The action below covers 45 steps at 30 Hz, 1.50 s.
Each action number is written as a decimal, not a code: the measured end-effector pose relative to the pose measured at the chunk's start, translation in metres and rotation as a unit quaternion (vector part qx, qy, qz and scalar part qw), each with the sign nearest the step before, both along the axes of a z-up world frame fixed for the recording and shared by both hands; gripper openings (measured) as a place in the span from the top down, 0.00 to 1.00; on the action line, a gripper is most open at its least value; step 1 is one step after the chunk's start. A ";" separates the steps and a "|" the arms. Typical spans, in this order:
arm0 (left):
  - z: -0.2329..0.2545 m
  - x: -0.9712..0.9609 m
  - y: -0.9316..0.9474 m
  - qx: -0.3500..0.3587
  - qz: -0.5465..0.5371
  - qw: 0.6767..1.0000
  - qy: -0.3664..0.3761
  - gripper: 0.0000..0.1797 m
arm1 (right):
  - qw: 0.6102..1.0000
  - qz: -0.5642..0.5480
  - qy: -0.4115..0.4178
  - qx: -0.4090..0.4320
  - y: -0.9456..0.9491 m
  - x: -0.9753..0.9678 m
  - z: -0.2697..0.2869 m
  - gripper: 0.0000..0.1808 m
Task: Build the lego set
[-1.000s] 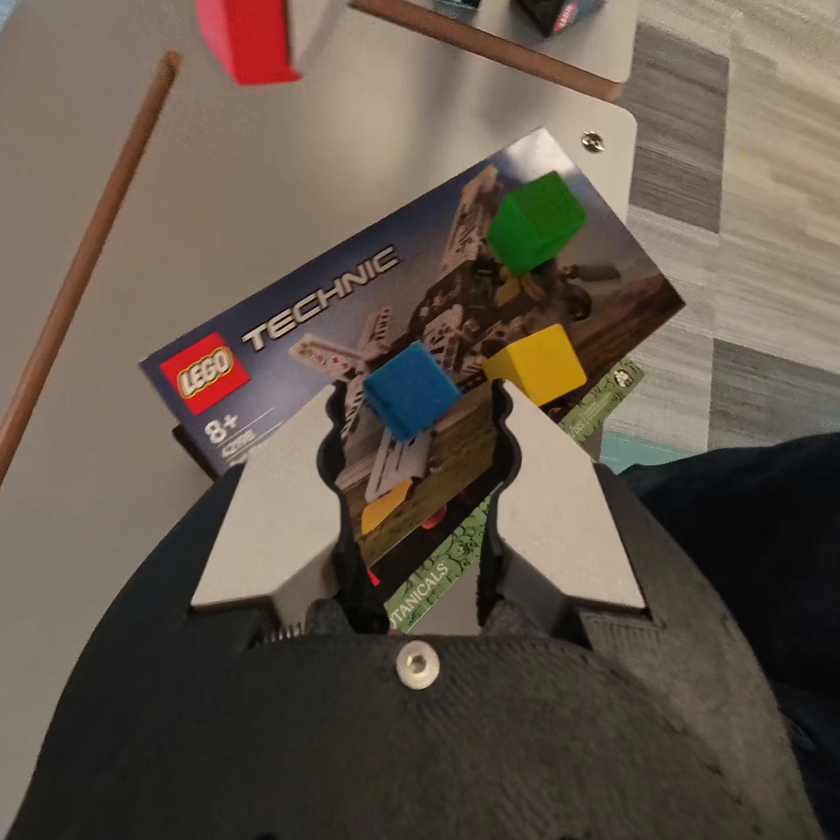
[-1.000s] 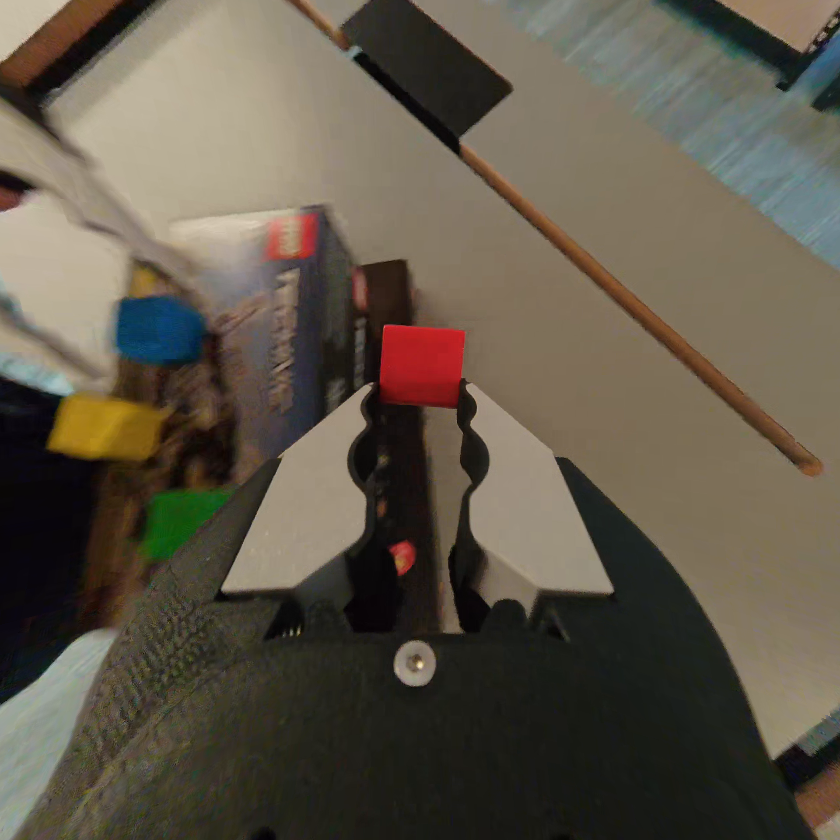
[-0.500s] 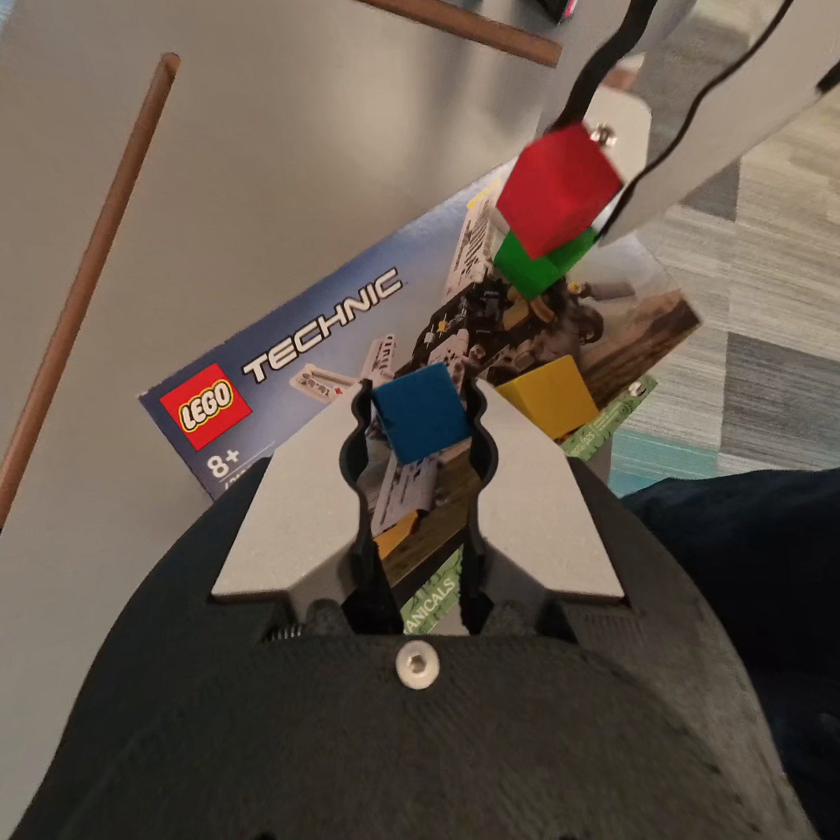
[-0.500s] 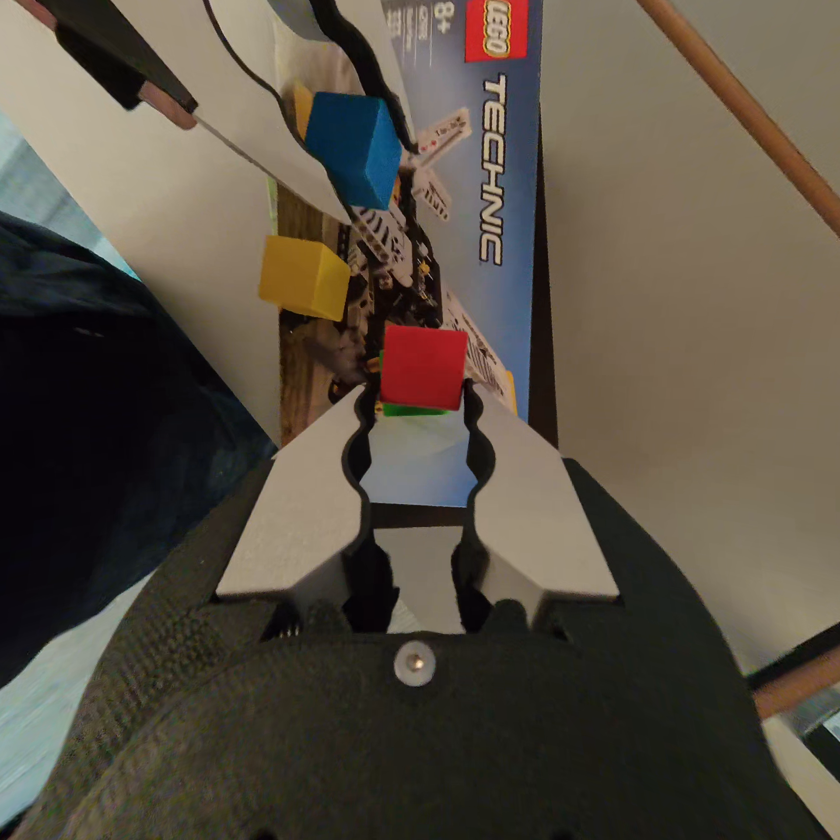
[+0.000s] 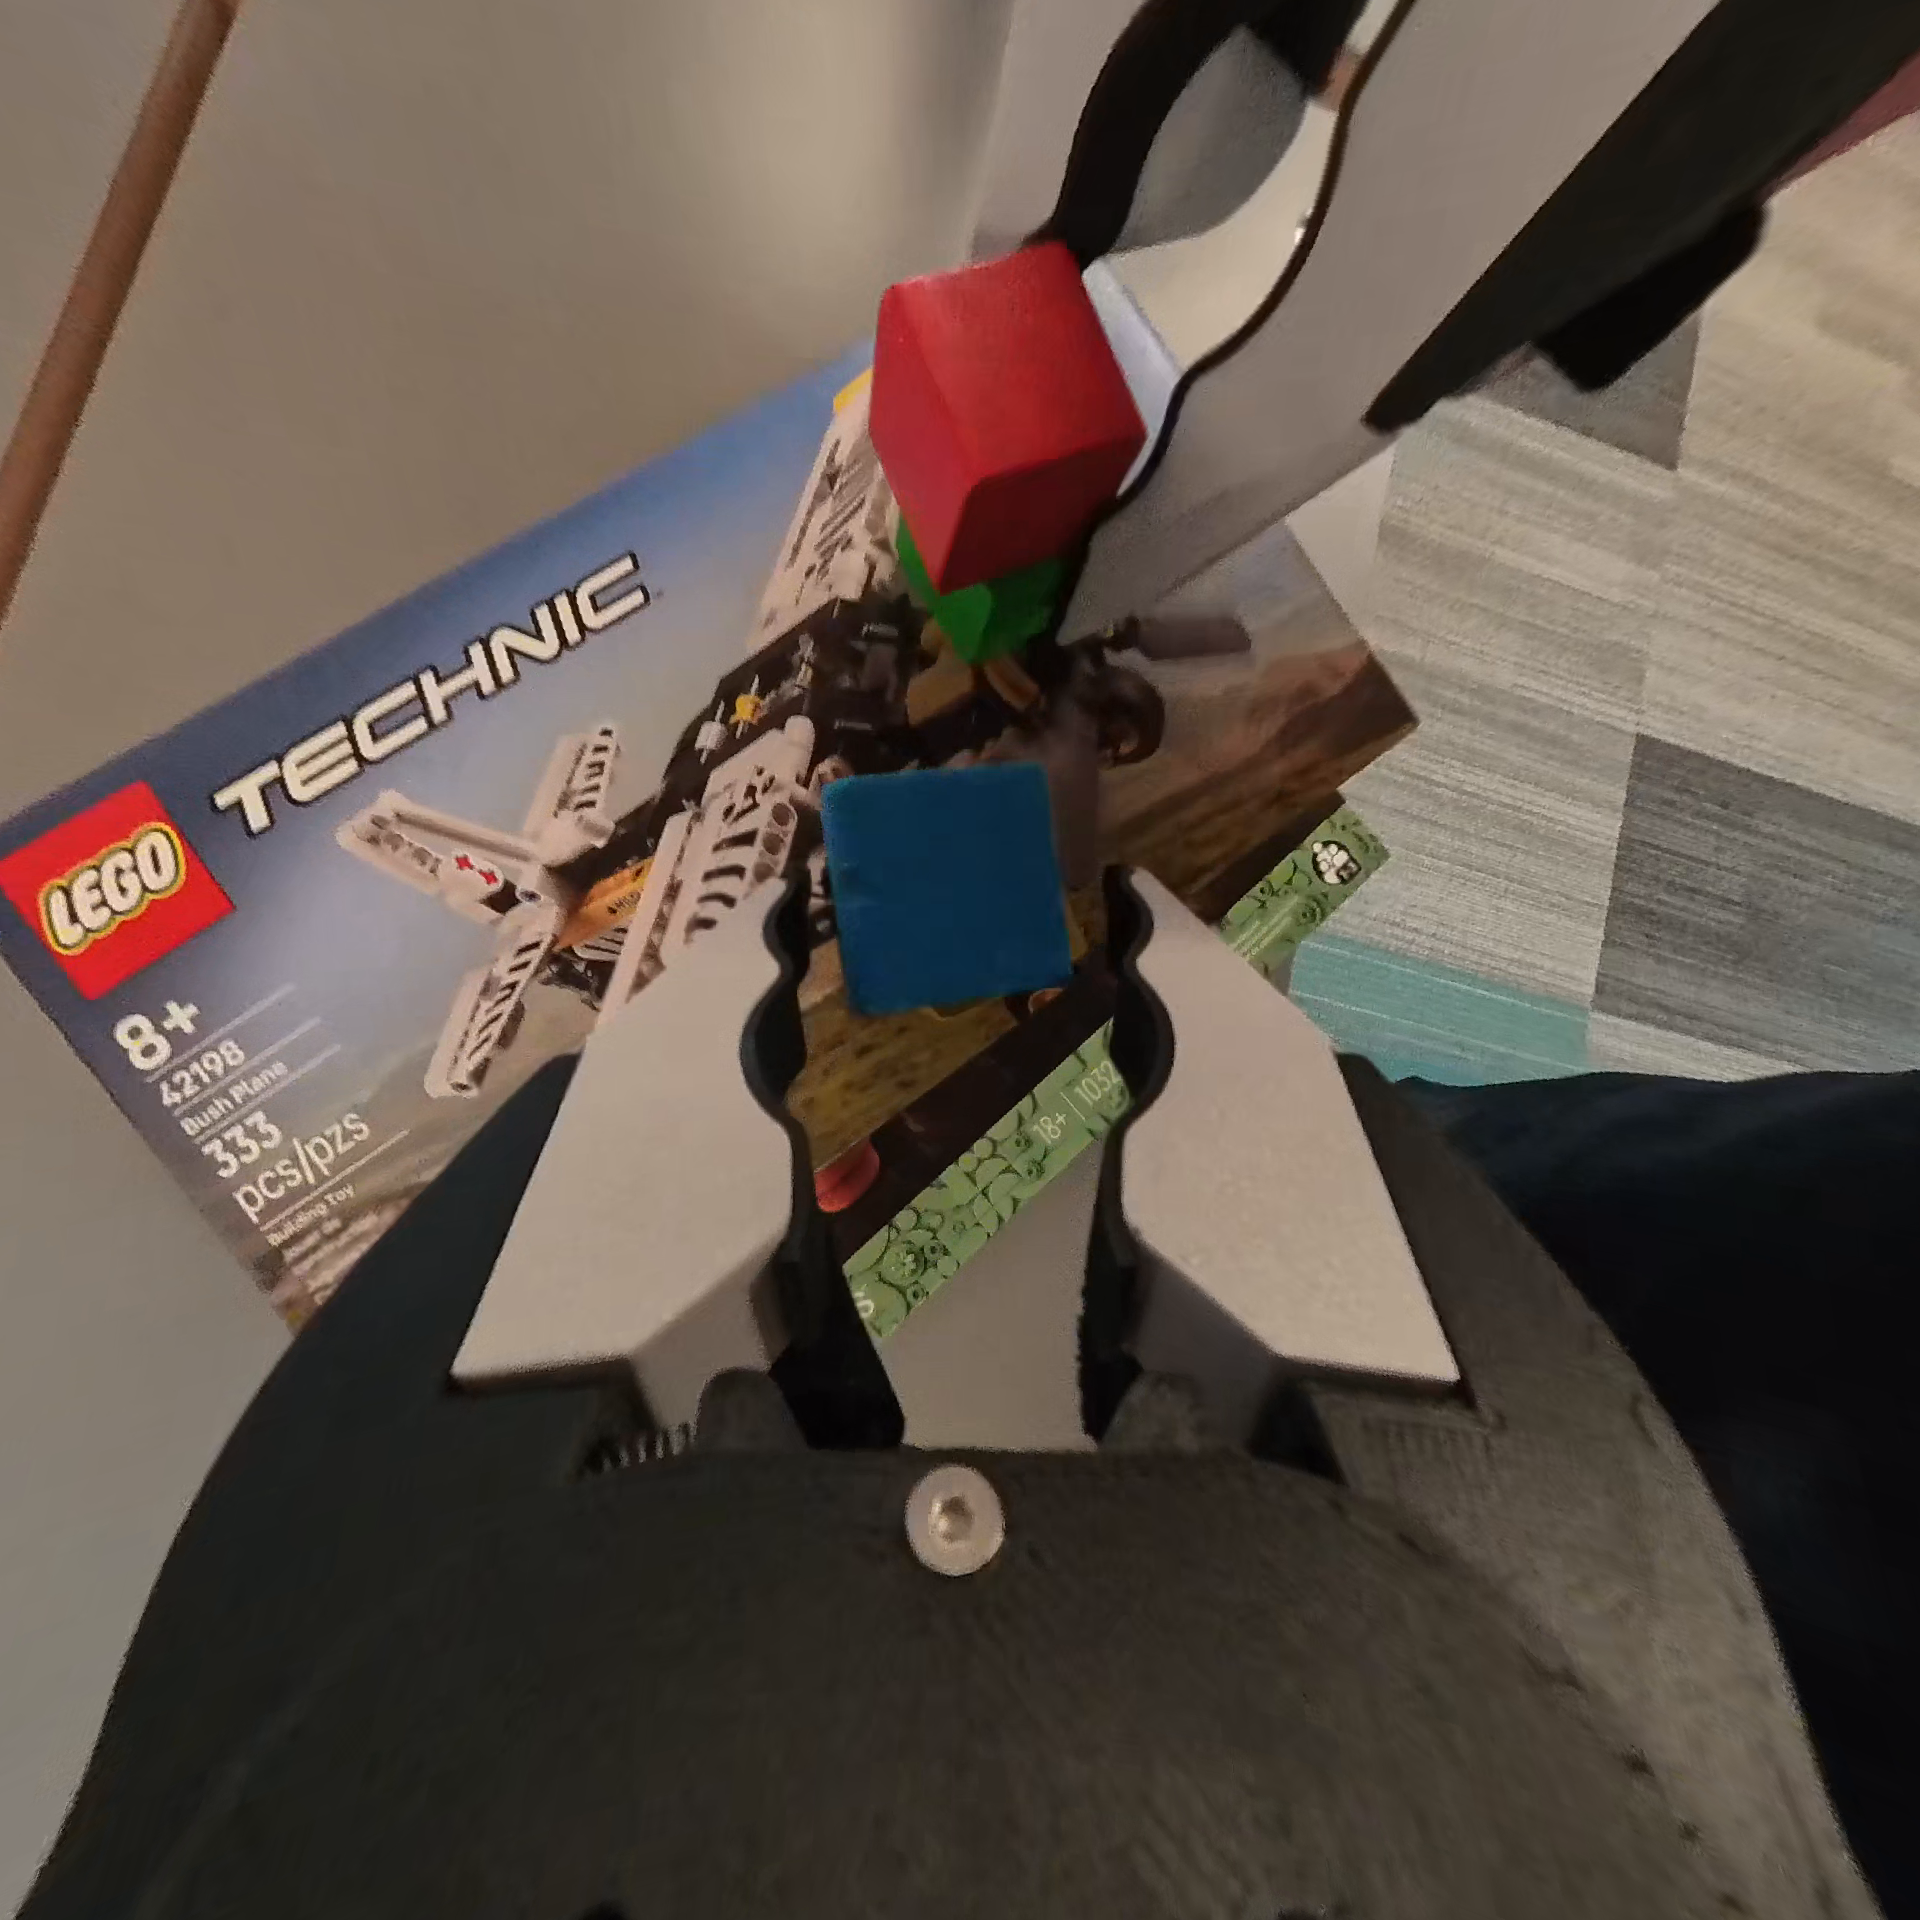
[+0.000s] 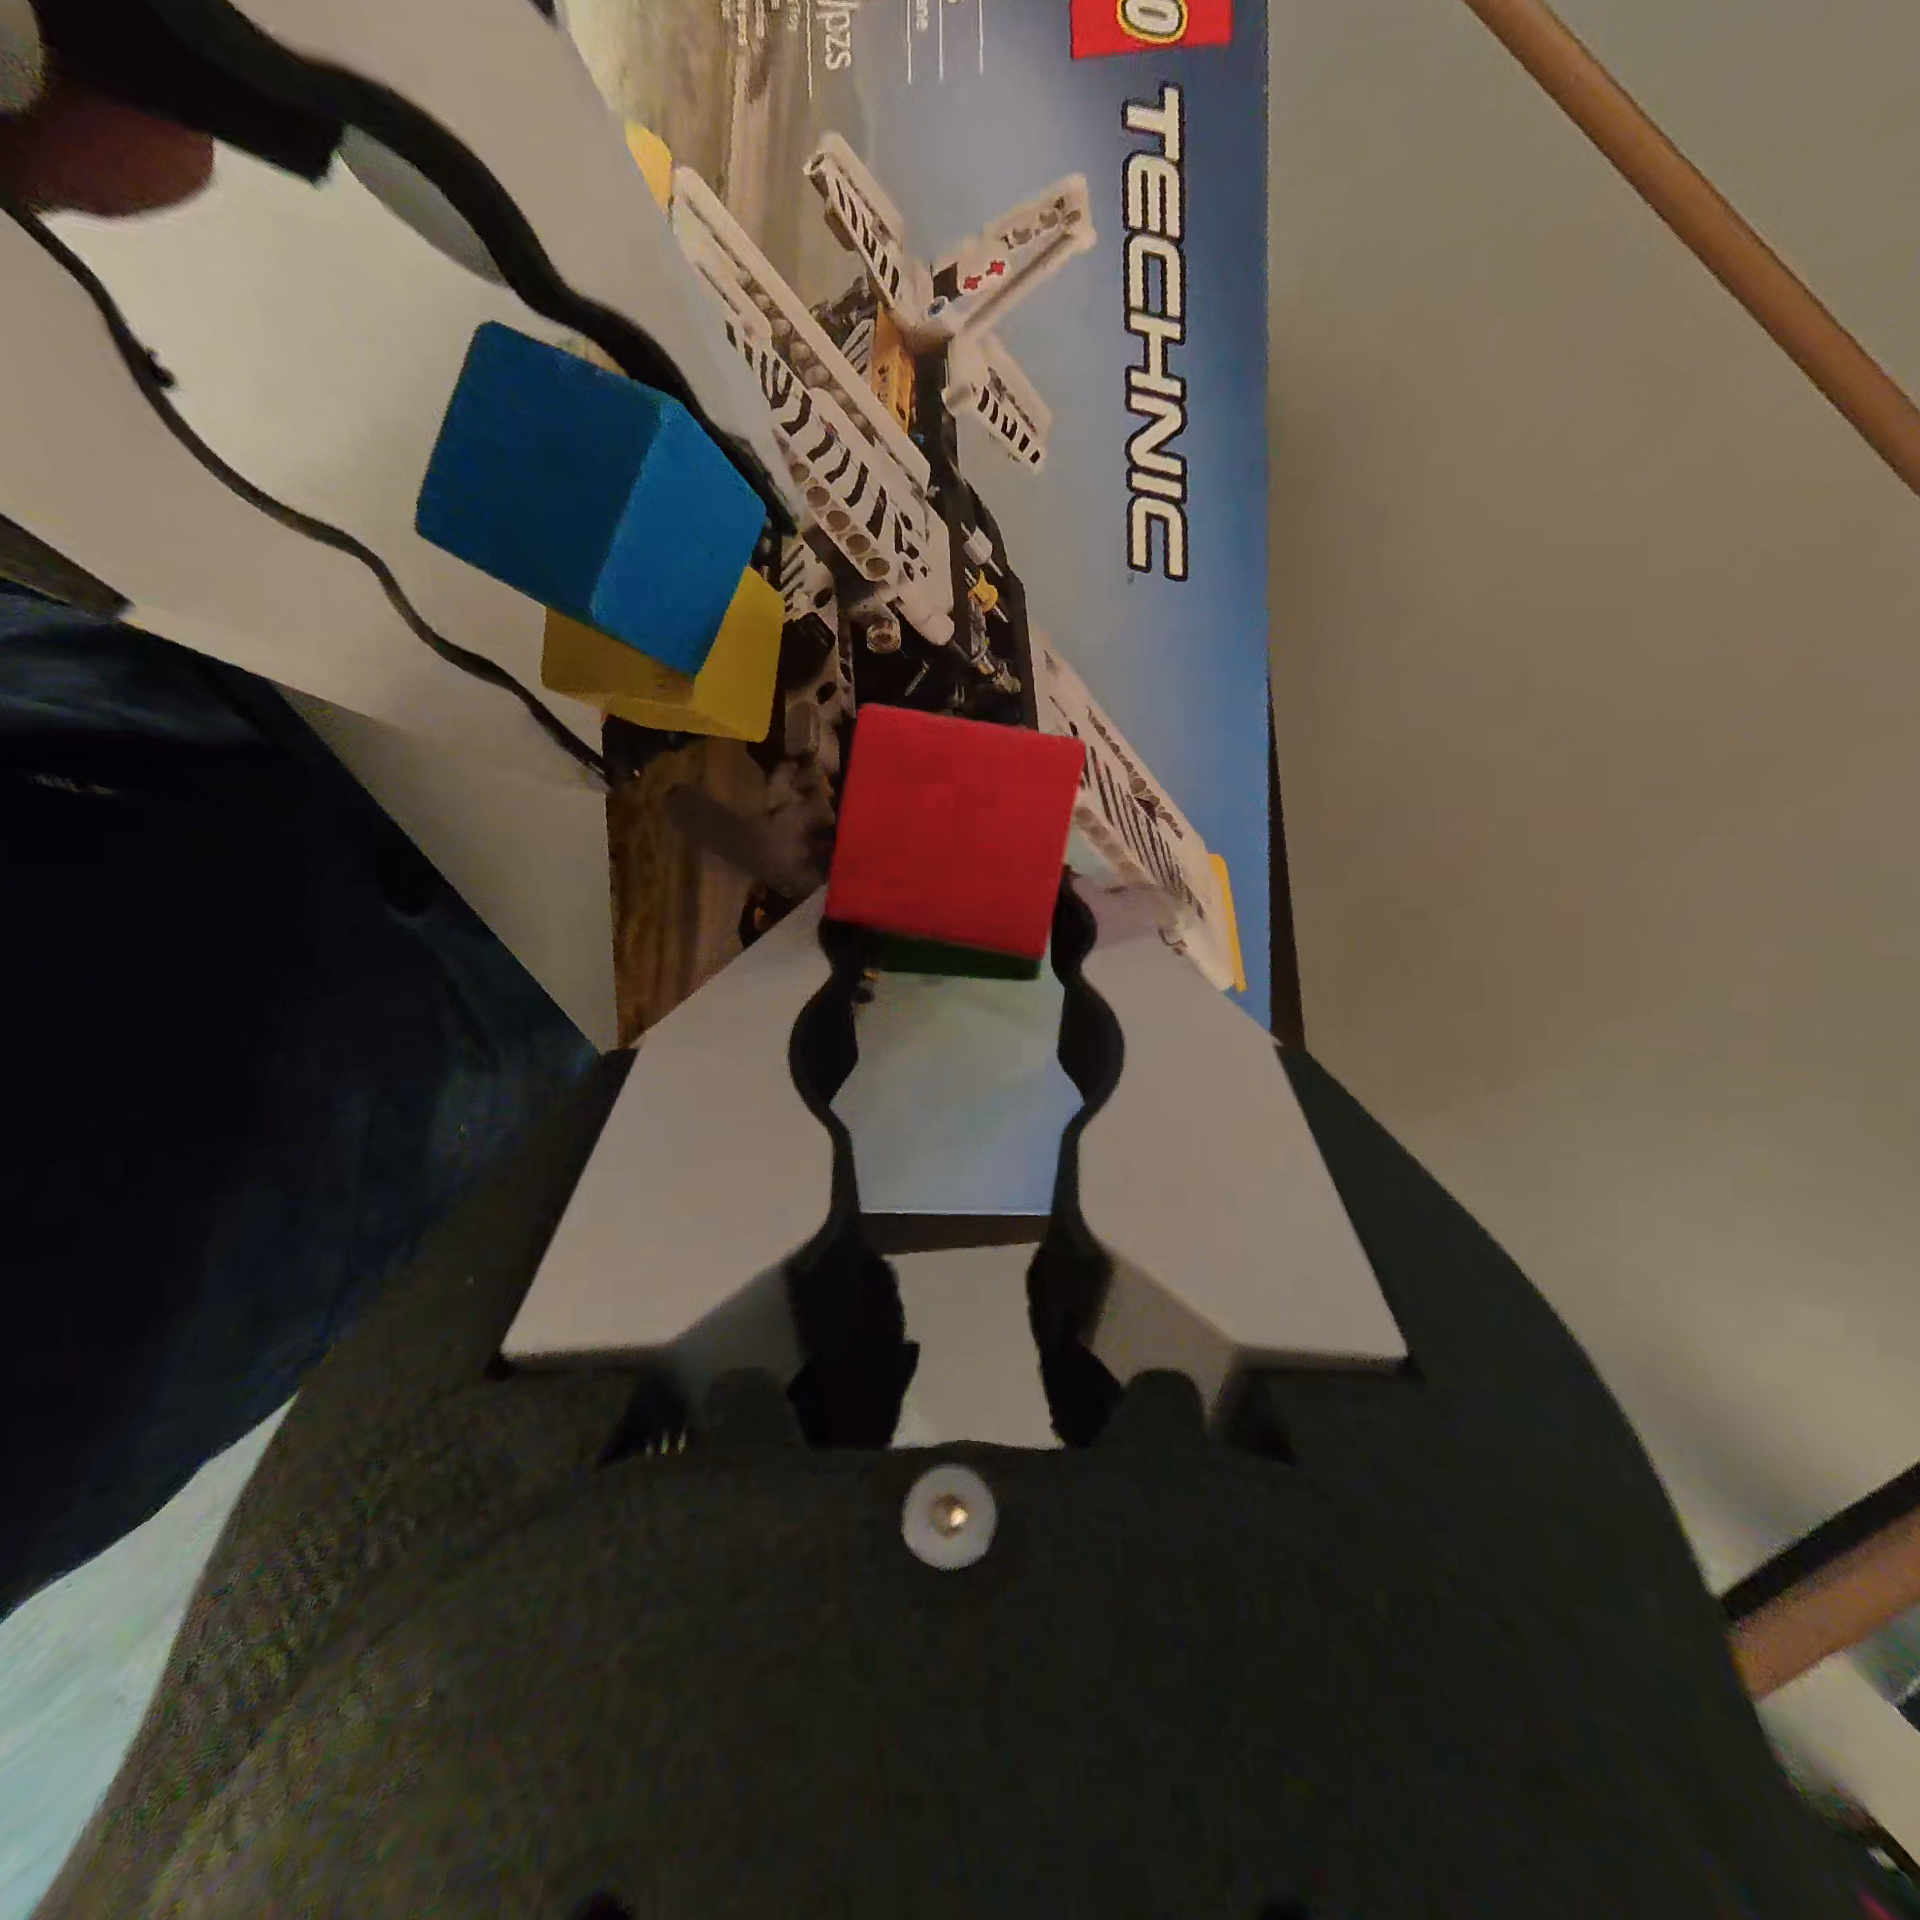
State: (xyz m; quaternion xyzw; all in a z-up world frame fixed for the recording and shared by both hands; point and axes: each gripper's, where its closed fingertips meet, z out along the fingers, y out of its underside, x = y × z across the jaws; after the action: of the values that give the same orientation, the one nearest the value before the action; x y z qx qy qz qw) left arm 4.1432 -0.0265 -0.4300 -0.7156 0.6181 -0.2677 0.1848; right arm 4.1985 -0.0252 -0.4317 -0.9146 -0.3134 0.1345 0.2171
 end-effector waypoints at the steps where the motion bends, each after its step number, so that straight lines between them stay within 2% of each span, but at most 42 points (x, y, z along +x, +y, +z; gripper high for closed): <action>1: -0.003 -0.001 0.000 -0.001 0.004 1.000 0.005 0.70 | 1.000 -0.003 0.005 0.003 0.001 -0.001 0.000 0.81; 4: -0.004 -0.001 0.005 -0.001 0.018 1.000 0.001 0.78 | 1.000 -0.008 0.014 0.007 0.001 -0.002 -0.002 0.81; 22: 0.002 -0.004 0.007 -0.007 0.024 0.999 -0.030 0.80 | 0.996 -0.041 0.075 0.039 0.002 -0.005 0.005 0.81; 24: -0.002 -0.005 0.004 -0.015 0.022 0.999 -0.023 0.79 | 0.997 -0.036 0.062 0.034 0.001 -0.004 0.000 0.79; 30: -0.008 -0.001 0.002 -0.004 0.022 1.000 -0.014 0.76 | 0.999 -0.013 0.035 0.039 0.000 -0.005 -0.002 0.82; 32: -0.008 0.001 0.004 -0.002 0.030 0.999 -0.012 0.79 | 0.998 -0.017 0.044 0.037 0.001 -0.008 -0.002 0.76; 35: -0.009 0.002 0.007 0.002 0.034 0.999 -0.012 0.79 | 0.997 -0.019 0.048 0.053 0.006 -0.009 -0.003 0.82; 45: -0.006 0.004 0.006 0.007 0.031 0.999 -0.028 0.80 | 0.993 -0.026 0.077 0.080 0.009 -0.012 0.002 0.82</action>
State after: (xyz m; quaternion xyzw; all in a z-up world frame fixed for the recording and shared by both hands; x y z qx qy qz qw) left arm 4.1472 -0.0205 -0.4357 -0.7254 0.5918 -0.2777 0.2153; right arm 4.1870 -0.0165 -0.4301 -0.8891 -0.2813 0.1733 0.3168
